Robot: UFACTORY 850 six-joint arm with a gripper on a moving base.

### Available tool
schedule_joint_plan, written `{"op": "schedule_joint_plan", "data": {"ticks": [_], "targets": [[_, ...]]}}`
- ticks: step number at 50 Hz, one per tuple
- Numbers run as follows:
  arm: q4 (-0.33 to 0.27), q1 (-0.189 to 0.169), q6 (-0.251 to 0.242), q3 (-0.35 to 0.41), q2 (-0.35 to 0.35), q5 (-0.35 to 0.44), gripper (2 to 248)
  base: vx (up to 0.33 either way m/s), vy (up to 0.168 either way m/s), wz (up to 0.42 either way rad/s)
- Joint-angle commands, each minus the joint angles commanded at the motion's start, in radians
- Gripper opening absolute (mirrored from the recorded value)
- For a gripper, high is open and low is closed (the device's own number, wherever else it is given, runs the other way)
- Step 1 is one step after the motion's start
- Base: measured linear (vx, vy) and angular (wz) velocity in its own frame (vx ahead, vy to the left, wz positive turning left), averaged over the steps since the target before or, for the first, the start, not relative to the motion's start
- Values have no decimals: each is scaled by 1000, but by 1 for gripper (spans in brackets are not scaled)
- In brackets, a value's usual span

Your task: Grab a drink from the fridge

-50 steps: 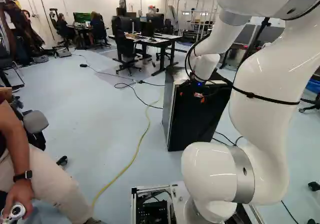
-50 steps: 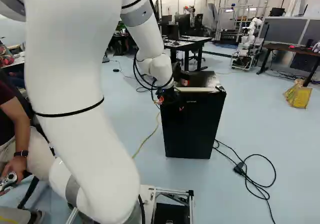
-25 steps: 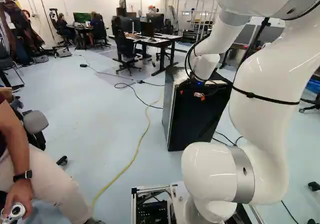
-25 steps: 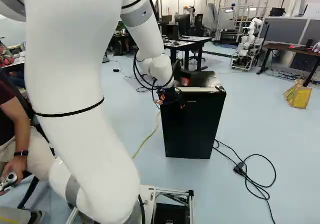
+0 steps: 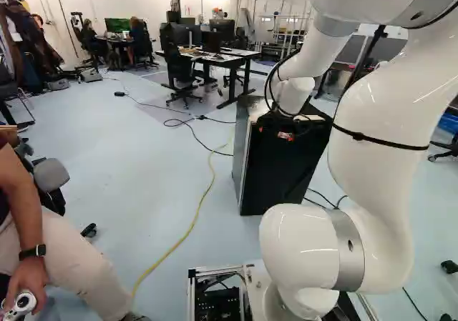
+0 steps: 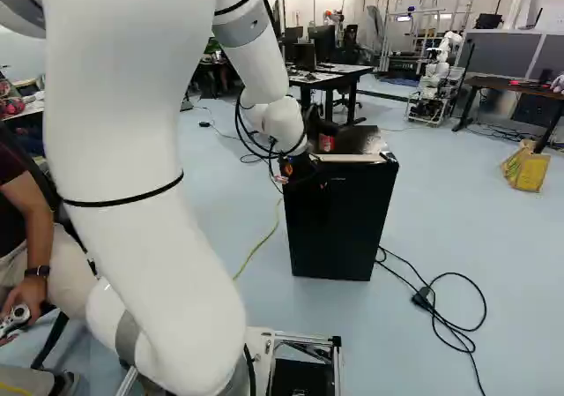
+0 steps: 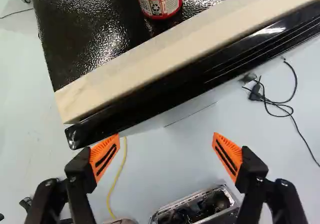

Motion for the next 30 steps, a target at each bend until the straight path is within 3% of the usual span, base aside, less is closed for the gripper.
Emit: {"op": "schedule_joint_plan", "data": {"ticks": [14,30], "targets": [[0,-1,0,8,7,2,247,0,0,0],[0,-6,0,83,72,2,247,0,0,0]]}}
